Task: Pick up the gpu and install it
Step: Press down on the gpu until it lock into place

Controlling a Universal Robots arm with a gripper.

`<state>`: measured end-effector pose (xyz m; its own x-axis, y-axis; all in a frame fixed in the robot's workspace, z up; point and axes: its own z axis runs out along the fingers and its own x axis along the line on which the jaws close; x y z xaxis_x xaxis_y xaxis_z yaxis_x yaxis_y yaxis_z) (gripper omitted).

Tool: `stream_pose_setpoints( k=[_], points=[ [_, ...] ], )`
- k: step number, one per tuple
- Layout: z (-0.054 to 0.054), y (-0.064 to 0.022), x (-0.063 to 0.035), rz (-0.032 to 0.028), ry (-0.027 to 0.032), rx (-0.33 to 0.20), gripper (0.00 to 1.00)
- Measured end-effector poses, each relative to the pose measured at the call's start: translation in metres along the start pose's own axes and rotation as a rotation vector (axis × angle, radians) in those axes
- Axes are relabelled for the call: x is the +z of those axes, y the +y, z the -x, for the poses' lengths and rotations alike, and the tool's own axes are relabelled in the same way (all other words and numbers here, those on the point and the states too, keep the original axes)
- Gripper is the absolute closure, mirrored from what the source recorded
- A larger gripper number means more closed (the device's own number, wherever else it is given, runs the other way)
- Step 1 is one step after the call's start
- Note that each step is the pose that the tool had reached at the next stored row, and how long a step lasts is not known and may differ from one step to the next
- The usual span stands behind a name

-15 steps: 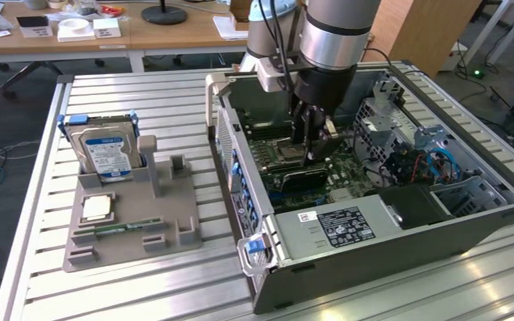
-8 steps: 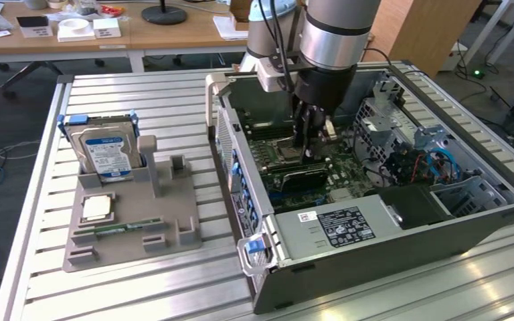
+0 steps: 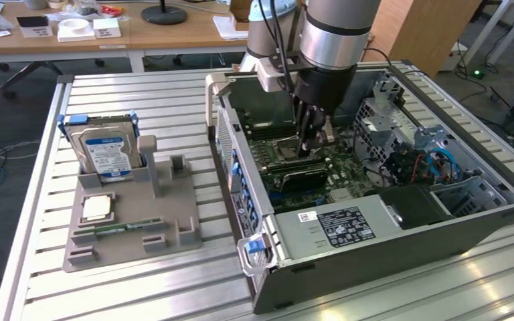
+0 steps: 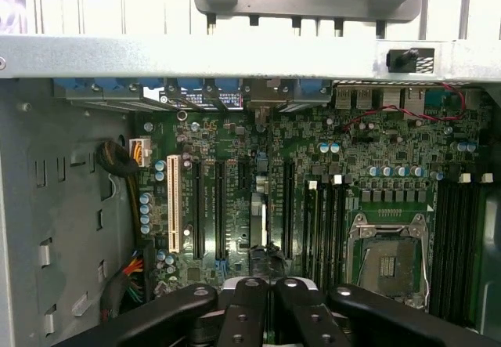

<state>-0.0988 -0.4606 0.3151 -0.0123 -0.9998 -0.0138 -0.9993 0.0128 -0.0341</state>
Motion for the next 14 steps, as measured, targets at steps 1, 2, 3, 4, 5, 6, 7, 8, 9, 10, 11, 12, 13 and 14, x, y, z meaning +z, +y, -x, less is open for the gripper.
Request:
stream_pose_setpoints(
  k=[1, 2, 3, 4, 5, 6, 7, 8, 9, 10, 11, 12, 13, 14],
  points=[
    [0.0000, 0.0000, 0.0000, 0.0000, 0.0000, 0.000, 0.89],
    [0.0000, 0.0000, 0.0000, 0.0000, 0.0000, 0.000, 0.89],
    [0.0000, 0.0000, 0.0000, 0.0000, 0.0000, 0.000, 0.89],
    [0.0000, 0.0000, 0.0000, 0.0000, 0.0000, 0.000, 0.89],
    [0.0000, 0.0000, 0.0000, 0.0000, 0.0000, 0.000, 0.89],
    [0.0000, 0.0000, 0.0000, -0.0001, 0.0000, 0.000, 0.89],
    [0.0000, 0.0000, 0.0000, 0.0000, 0.0000, 0.000, 0.89],
    [0.0000, 0.0000, 0.0000, 0.0000, 0.0000, 0.000, 0.89],
    [0.0000, 0.0000, 0.0000, 0.0002, 0.0001, 0.000, 0.89],
    [0.0000, -0.0001, 0.0005, 0.0002, 0.0000, 0.001, 0.89],
    [0.0000, -0.0001, 0.0015, 0.0003, 0.0001, 0.002, 0.89],
    [0.0000, -0.0002, 0.0028, 0.0003, 0.0002, 0.003, 0.89],
    [0.0000, -0.0003, 0.0044, 0.0002, 0.0002, 0.006, 0.89],
    [-0.0001, -0.0004, 0.0059, 0.0001, 0.0004, 0.012, 0.89]
  ],
)
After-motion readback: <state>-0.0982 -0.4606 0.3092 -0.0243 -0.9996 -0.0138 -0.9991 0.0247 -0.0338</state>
